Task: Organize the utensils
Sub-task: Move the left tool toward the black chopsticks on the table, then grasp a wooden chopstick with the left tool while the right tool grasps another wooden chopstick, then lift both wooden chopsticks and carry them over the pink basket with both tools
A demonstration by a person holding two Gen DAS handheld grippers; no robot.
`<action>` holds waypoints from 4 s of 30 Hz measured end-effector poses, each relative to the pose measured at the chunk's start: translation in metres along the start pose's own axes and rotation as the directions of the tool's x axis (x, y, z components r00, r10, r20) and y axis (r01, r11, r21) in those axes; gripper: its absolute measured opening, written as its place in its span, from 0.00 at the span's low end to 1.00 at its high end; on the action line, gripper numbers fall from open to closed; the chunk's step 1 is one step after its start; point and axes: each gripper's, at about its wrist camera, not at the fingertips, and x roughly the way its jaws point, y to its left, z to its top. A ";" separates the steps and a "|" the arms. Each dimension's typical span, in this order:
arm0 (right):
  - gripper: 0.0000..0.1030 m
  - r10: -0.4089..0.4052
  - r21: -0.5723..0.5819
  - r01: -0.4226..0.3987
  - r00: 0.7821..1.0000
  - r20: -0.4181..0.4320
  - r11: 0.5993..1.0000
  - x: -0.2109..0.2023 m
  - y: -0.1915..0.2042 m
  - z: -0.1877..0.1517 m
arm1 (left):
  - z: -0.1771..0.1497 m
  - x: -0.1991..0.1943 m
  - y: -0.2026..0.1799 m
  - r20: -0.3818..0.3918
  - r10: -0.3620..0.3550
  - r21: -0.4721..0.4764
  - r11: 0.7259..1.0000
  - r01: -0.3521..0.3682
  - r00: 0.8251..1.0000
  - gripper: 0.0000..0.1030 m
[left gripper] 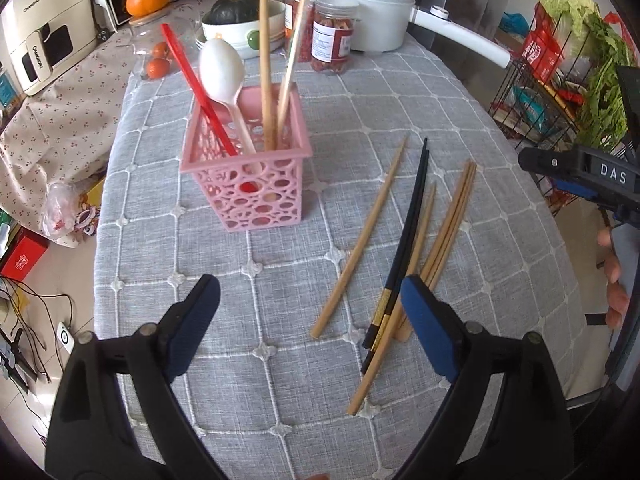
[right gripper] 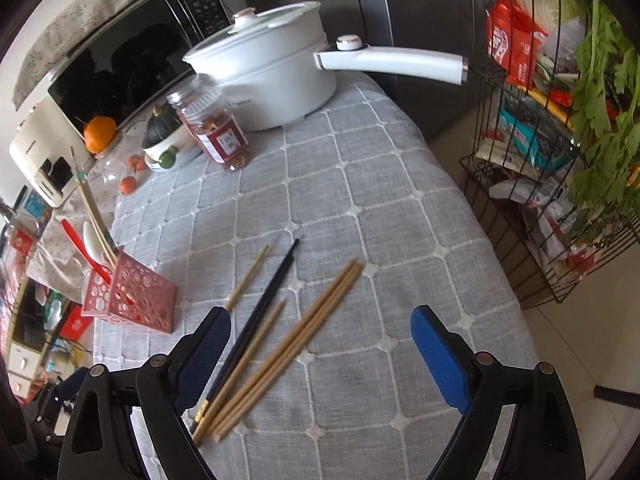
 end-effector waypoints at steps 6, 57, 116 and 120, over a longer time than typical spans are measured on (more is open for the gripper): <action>0.90 -0.060 0.043 0.064 0.995 -0.085 0.997 0.015 -0.030 -0.006 | 0.007 0.010 -0.021 -0.028 -0.027 0.042 0.999 0.028 0.999 0.89; 0.40 0.198 0.099 -0.182 0.964 -0.176 0.978 0.055 -0.018 0.006 | 0.023 0.016 -0.038 -0.015 -0.163 0.079 0.983 0.164 0.986 0.07; 0.06 0.170 -0.193 -0.148 0.980 0.105 0.970 -0.033 0.065 -0.008 | -0.007 -0.060 0.023 0.206 -0.131 0.015 0.991 0.131 0.970 0.07; 0.06 0.218 -0.220 -0.178 0.961 0.173 0.959 -0.067 0.068 -0.014 | -0.006 -0.073 0.026 0.253 -0.128 0.008 0.991 0.130 0.959 0.07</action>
